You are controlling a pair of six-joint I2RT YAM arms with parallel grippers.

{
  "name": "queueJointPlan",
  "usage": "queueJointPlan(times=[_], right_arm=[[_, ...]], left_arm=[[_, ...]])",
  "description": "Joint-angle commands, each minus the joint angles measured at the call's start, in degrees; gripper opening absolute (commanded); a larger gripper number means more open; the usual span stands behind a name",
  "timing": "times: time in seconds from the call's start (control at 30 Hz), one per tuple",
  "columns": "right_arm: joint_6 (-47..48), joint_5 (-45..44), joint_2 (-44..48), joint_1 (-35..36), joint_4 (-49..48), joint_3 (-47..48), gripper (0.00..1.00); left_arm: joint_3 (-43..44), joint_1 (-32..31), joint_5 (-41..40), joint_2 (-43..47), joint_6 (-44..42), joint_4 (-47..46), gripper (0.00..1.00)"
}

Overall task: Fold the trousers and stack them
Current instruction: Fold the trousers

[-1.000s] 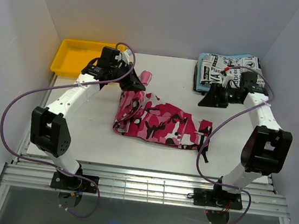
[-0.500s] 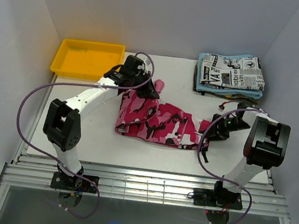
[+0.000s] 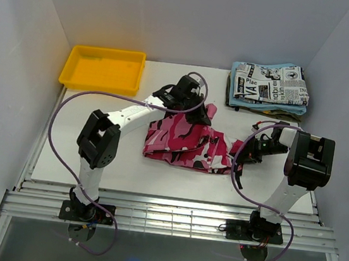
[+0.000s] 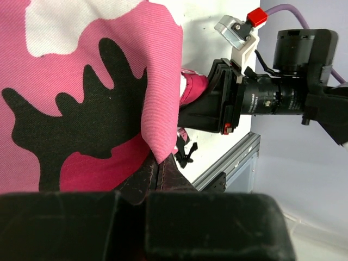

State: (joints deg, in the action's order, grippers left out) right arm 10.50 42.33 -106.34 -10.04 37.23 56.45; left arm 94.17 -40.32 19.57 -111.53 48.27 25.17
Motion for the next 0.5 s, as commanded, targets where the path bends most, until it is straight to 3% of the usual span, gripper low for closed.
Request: queueJointPlan(times=[0.0,0.47], right_arm=[[-0.5,1.5,0.3,0.8,-3.7,-0.9,0.08],[-1.6,0.8,3.3,0.9,-4.5,-2.8,0.08]], left_arm=[[4.5,-3.3,0.3,-2.2,3.5,-3.5,0.00],[13.1,-9.6,-2.1,-8.9,6.4,-4.4,0.00]])
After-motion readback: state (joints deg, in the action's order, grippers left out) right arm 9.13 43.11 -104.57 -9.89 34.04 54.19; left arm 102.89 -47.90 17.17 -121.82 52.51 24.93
